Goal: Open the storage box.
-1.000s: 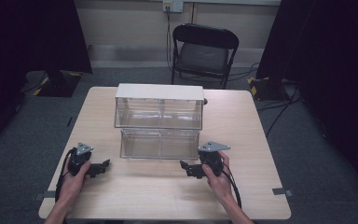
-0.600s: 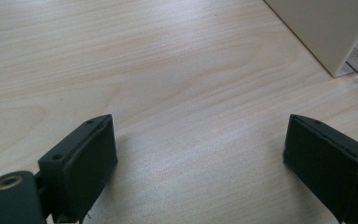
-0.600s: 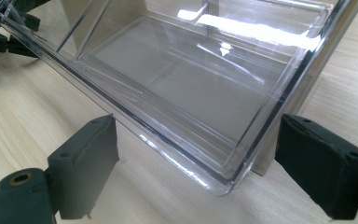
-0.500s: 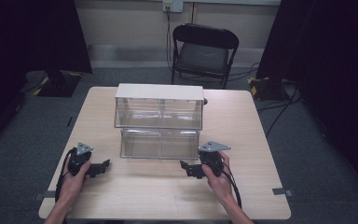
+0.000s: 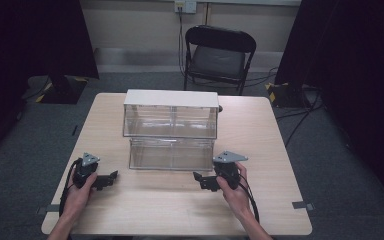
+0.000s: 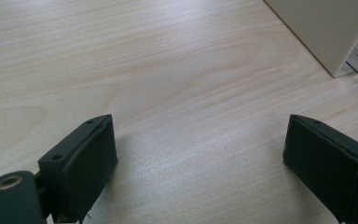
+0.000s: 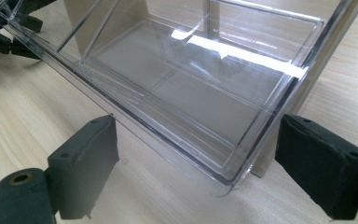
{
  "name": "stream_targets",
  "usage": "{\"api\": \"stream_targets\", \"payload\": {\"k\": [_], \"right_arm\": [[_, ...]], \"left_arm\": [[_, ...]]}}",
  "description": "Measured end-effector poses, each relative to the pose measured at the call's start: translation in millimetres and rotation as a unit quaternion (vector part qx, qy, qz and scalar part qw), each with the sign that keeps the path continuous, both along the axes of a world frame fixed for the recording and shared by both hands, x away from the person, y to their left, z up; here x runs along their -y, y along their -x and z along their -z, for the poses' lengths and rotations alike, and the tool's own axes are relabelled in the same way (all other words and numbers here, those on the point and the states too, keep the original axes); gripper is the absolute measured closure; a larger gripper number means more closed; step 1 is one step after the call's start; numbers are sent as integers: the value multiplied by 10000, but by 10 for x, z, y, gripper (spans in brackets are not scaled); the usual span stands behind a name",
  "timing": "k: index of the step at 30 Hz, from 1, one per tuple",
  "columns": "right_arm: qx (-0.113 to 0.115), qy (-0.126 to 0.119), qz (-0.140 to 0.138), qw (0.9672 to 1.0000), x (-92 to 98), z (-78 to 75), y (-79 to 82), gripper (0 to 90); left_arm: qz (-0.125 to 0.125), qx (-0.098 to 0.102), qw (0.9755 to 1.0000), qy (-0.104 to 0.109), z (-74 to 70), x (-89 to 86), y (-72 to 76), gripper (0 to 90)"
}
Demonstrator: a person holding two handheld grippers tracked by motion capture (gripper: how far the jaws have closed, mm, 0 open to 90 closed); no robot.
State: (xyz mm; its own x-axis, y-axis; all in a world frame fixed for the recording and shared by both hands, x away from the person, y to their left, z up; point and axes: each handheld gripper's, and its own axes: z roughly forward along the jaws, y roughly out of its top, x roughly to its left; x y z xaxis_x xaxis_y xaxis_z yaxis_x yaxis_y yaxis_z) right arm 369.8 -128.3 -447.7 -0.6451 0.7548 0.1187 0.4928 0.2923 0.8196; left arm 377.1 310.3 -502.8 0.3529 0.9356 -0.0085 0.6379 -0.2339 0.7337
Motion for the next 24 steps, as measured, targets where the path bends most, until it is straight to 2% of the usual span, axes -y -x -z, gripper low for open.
{"api": "stream_targets", "payload": {"k": [24], "right_arm": [[149,101,-11,9998,-2,-67,32,126]], "left_arm": [[2,0,10000,0,0,0,0,90]]}}
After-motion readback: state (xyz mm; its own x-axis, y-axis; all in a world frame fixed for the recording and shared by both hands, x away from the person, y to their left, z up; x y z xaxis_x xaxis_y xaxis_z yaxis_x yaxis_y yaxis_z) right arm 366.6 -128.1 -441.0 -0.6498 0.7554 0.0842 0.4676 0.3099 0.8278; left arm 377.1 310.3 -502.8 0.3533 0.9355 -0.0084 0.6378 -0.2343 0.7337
